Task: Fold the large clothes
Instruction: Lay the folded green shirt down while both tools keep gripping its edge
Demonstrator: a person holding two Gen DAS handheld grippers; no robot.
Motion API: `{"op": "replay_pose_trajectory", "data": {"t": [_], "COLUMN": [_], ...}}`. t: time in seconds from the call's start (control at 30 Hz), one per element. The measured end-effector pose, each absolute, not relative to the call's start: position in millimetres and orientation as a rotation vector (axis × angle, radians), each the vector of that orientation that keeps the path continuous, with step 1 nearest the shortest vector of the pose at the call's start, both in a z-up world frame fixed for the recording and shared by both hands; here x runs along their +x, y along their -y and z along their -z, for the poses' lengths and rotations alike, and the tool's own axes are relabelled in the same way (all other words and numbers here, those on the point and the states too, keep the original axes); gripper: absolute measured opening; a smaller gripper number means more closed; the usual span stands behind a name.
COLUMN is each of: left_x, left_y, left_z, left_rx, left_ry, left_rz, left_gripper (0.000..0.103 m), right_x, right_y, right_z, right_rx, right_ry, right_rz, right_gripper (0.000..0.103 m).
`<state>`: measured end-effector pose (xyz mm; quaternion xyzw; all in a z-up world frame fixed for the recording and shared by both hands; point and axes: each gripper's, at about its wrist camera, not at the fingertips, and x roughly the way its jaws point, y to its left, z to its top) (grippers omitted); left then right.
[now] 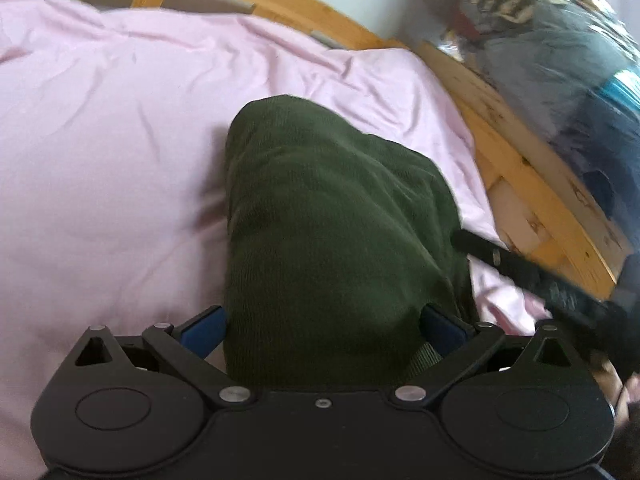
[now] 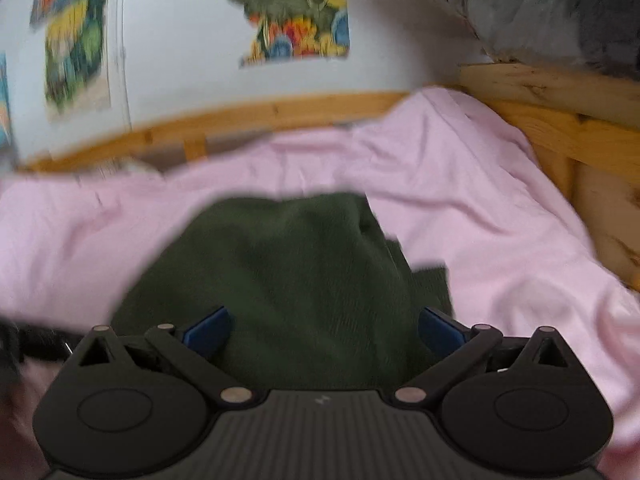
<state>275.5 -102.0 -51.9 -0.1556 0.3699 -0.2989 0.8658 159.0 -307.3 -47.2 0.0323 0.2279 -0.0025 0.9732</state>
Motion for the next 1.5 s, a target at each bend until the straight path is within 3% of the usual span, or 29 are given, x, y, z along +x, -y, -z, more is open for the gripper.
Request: {"op": "replay_pose_trajectory", "data": {"t": [0.13,0.33,0.57,0.87,1.17,1.3,1.5], "left_x": [252.0,270.5,273.1,269.1,262.4,262.9,273.0], "left_y": [106.1,111.9,115.6,113.6,115.6,115.3,95.2], "left_z": [56.8,79.3,78.5,52.1,25.6,39.4,72.5], "left_rx": [-0.261,-0.314,-0.301,-0.313,-0.232,-0.181,-0.333], "left_ry": [-0.727,-0.846,-0.887,-0.919,-0.836,-0.851,-0.875], "left_rz": [0.624,0.613,0.590,0.541,0.535,0.513,0.580], "left_gripper": [0.102,0.103,0.103,0.102,0.102,0.102,0.103], "right_x": [163.8,177.3,168.7,142.7,148.1,164.4,177.8], "right_y": [310.6,317.9,323.5,329.4,330.9,328.3,333.7], "right_z": [74.0,97.4,84.1,51.9,52.3,68.3,79.6], "right_rx": [0.078,0.085,0.141,0.172,0.196,0.189,0.231], "right_ry": [-0.525,-0.508,-0.507,-0.284,-0.317,-0.389,-0.409], "right_rz": [0.074,0.094,0.077,0.065,0.072,0.065,0.072], "right_gripper": [0.102,0.102,0.102,0.103,0.103,0.103,0.103]}}
